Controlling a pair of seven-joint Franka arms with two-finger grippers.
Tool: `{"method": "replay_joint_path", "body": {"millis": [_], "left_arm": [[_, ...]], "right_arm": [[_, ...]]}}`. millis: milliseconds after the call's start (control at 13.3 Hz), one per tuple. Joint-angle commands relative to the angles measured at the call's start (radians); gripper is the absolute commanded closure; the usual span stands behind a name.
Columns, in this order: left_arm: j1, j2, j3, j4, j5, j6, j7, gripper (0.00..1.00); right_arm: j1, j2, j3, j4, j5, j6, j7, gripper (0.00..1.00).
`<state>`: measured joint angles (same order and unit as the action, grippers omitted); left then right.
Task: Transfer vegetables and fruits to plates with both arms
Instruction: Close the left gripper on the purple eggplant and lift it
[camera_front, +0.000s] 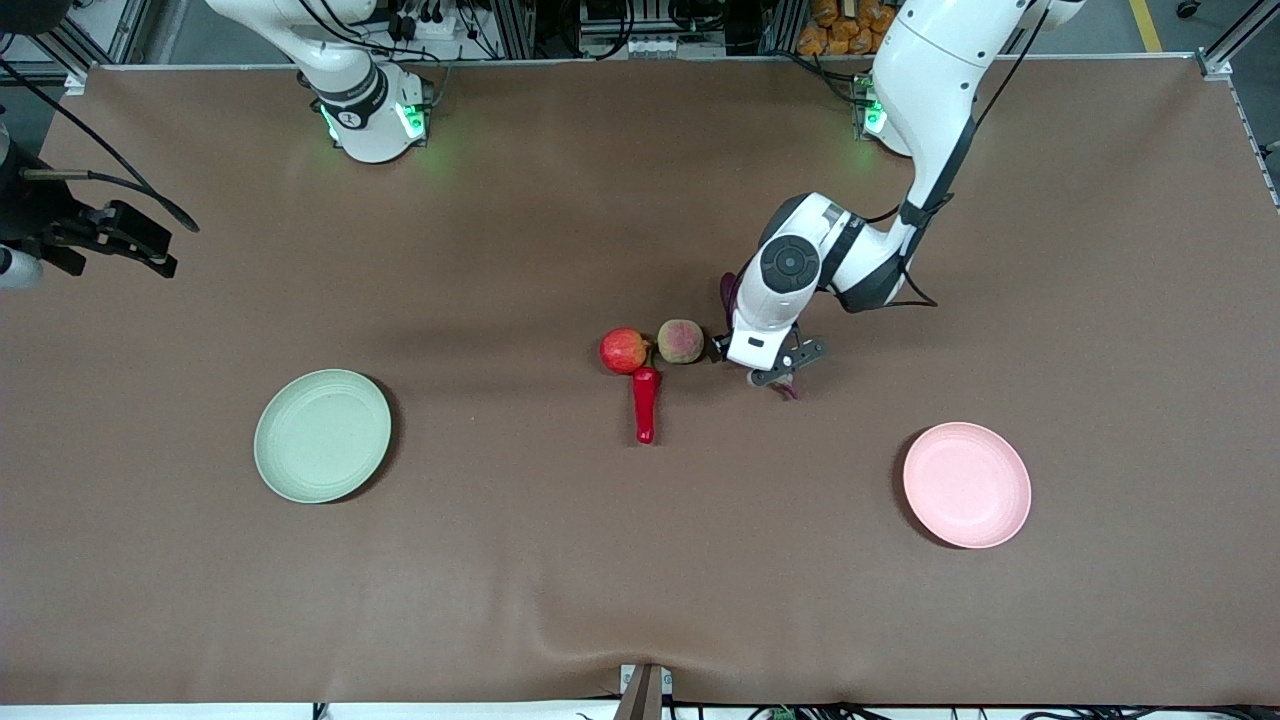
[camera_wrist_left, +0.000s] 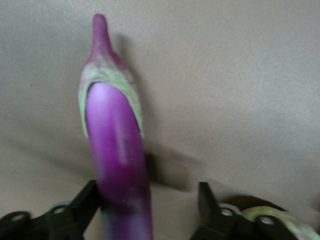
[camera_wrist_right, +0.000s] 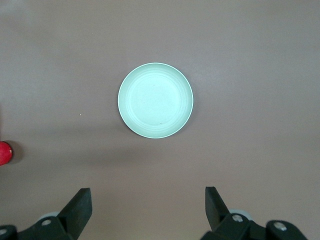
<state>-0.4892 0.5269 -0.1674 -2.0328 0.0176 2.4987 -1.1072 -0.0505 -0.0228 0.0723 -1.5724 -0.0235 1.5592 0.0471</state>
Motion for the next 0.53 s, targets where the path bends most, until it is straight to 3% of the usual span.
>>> {"method": "replay_joint_path", "body": {"millis": [0,75,452], "left_arm": [[-0.020,-0.010,0.008,-0.017,0.027,0.012,-0.033,0.94],[-0.020,-0.011,0.008,-0.017,0.027,0.012,-0.033,1.00],[0.004,-0.050,0.017,0.000,0.028,-0.006,-0.005,1.00]], "right_arm": [[-0.028,-0.031,0.017,-0.034,0.011,0.013,-0.015,0.00],[-0.028,-0.032,0.017,-0.034,0.011,0.013,-0.015,0.00],[-0.029,-0.031,0.017,-0.034,0.011,0.013,-0.015,0.00]]}}
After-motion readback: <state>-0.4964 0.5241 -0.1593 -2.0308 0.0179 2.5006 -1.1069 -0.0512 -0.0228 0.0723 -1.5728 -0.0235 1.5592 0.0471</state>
